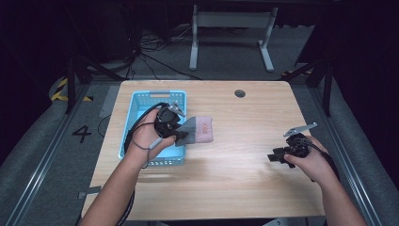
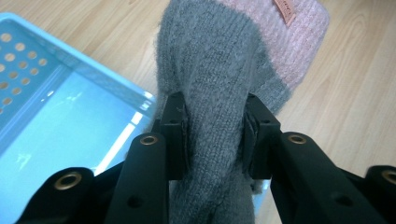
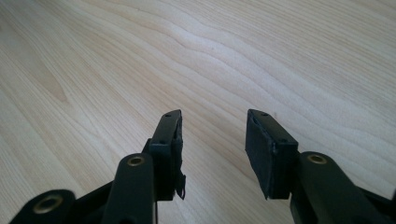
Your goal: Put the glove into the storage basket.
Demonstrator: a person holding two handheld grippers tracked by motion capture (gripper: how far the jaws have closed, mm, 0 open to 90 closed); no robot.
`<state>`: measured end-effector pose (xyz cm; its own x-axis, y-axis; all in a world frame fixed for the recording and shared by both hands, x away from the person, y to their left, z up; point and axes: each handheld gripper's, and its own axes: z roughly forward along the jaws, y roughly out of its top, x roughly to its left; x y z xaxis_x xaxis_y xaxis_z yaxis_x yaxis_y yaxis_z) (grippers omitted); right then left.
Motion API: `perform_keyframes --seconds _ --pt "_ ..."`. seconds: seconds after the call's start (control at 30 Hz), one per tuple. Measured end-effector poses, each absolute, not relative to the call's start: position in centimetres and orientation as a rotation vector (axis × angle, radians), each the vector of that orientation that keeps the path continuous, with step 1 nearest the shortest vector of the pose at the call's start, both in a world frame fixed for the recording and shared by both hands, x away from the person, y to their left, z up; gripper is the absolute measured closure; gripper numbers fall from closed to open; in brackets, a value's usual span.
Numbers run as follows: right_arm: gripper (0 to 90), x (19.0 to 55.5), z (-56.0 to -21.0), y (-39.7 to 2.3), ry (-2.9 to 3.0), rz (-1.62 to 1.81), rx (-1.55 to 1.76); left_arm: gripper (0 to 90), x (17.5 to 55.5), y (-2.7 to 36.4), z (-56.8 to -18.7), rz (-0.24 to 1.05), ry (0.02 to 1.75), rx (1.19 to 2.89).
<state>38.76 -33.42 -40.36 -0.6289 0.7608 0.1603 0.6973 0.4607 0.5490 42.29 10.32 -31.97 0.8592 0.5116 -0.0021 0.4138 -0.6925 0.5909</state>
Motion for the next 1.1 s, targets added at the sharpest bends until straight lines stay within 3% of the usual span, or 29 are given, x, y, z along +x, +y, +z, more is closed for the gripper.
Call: perform_keyframes --seconds 1.1 --pt "56.2 36.7 -40.5 -35.0 2.538 0.881 1.374 66.4 48.6 15.9 -32.2 0.229 0.717 2.452"
